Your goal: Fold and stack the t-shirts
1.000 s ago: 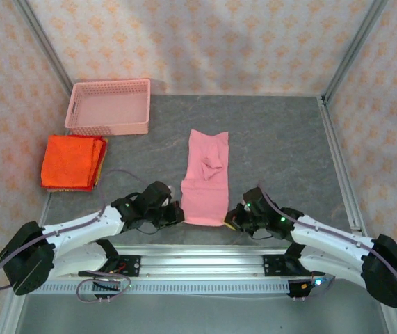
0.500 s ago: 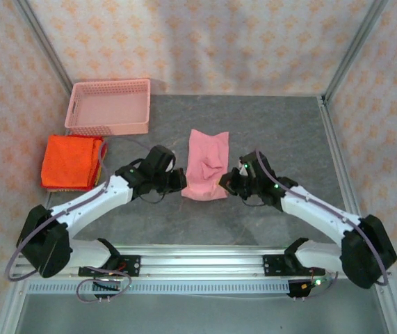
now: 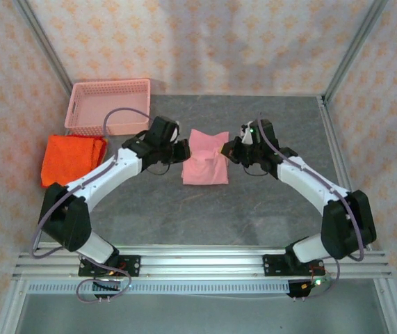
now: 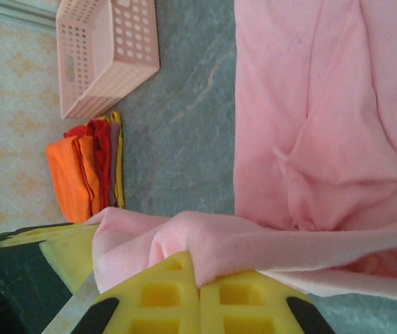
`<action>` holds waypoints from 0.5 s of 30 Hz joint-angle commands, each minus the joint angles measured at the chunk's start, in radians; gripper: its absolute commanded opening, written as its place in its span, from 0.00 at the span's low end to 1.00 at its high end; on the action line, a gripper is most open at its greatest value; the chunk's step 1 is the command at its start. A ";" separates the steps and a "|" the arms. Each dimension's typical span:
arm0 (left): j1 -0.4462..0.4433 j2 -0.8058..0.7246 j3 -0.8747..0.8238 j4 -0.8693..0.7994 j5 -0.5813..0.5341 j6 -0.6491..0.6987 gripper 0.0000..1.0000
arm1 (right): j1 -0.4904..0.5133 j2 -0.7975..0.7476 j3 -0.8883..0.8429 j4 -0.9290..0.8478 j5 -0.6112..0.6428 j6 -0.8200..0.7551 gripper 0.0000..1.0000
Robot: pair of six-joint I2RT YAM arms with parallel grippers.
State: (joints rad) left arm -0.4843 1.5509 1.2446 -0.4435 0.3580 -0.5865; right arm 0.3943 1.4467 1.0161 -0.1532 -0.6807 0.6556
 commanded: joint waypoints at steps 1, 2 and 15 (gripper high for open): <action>0.020 0.050 0.098 -0.037 -0.007 0.047 0.00 | -0.027 0.042 0.068 0.006 -0.036 -0.064 0.00; 0.024 0.074 0.124 -0.045 -0.003 0.072 0.00 | -0.037 0.060 0.083 0.005 -0.039 -0.072 0.00; 0.057 0.352 0.416 -0.106 0.035 0.117 0.00 | -0.127 0.247 0.184 0.101 -0.066 -0.051 0.00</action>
State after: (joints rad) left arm -0.4431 1.8603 1.5814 -0.5060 0.3790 -0.5049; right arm 0.2829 1.6619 1.1461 -0.1200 -0.7307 0.6052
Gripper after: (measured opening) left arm 0.046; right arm 0.056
